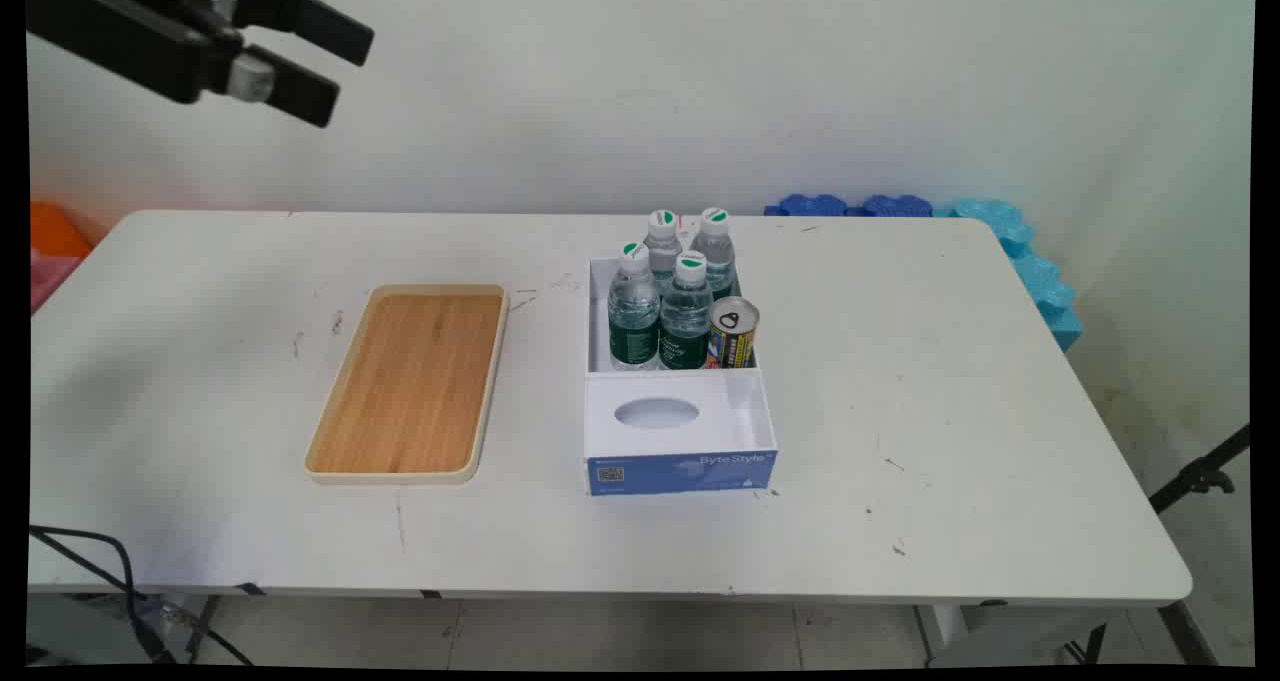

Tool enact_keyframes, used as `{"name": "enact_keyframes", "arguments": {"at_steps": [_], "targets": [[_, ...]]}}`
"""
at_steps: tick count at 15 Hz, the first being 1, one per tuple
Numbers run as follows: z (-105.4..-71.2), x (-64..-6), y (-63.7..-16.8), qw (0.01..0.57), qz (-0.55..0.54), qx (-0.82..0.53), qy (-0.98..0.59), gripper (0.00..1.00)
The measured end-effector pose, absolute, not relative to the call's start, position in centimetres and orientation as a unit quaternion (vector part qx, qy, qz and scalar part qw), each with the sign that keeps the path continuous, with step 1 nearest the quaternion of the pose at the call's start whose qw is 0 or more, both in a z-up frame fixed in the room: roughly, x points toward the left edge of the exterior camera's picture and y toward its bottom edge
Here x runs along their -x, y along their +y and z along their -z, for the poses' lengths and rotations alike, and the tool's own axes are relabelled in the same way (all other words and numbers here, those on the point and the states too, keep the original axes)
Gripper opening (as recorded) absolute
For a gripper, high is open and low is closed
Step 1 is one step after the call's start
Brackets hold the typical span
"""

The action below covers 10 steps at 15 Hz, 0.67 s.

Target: Pick up the green bottle from the white box

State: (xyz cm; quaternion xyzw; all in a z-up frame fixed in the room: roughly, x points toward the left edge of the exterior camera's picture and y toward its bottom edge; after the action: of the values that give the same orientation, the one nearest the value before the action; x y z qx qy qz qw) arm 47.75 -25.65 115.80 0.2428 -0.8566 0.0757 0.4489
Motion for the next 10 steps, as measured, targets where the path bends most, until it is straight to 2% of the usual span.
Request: {"name": "enact_keyframes", "arguments": {"at_steps": [4, 10], "targets": [[-114.5, -47.9, -27.2, 0.443, -0.089, -0.254, -0.855, 1.0], [-109.3, -47.3, -30.6, 0.421, -0.107, -0.277, -0.857, 1.0]]}}
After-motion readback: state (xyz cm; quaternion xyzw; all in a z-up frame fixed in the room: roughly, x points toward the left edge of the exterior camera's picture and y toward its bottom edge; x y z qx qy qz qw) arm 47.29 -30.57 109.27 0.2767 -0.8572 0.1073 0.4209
